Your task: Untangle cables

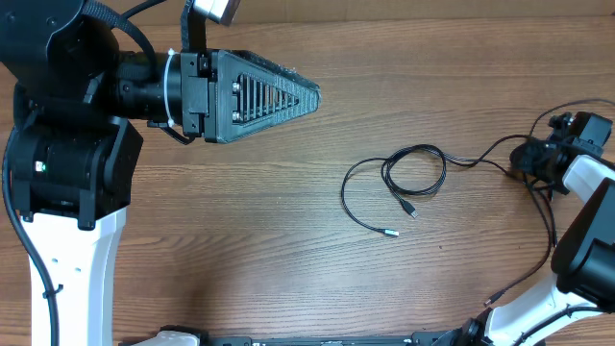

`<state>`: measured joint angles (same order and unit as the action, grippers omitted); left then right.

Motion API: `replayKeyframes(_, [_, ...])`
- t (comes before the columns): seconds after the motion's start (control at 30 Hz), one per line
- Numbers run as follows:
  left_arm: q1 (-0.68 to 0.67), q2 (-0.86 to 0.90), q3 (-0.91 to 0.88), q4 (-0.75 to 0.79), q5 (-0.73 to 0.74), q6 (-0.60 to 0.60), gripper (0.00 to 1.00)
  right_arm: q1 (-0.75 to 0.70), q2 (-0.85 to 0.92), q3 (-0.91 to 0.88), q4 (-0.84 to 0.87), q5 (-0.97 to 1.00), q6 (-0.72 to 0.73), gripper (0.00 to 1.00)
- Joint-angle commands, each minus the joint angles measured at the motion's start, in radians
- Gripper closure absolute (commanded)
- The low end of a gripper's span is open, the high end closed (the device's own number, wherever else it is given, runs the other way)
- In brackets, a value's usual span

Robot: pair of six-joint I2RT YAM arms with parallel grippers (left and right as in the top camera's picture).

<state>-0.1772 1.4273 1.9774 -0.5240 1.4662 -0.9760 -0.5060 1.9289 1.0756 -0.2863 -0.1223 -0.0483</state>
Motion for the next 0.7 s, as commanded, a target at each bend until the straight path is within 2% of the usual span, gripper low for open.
replayKeyframes(0.0, [-0.002, 0.003, 0.014, 0.003, 0.004, 0.011, 0.25, -0.001, 0.087, -0.024, -0.014, -0.001, 0.034, 0.96])
replayKeyframes(0.1, [-0.002, 0.003, 0.014, 0.003, 0.004, 0.012, 0.25, -0.001, 0.087, -0.023, 0.011, -0.01, 0.082, 0.96])
replayKeyframes(0.33, [-0.002, 0.003, 0.014, 0.002, 0.004, 0.043, 0.25, -0.001, 0.063, 0.084, -0.032, -0.195, 0.082, 0.96])
replayKeyframes(0.67, [-0.002, 0.006, 0.014, -0.01, 0.001, 0.117, 0.24, -0.034, -0.1, 0.47, -0.255, -0.238, 0.121, 0.96])
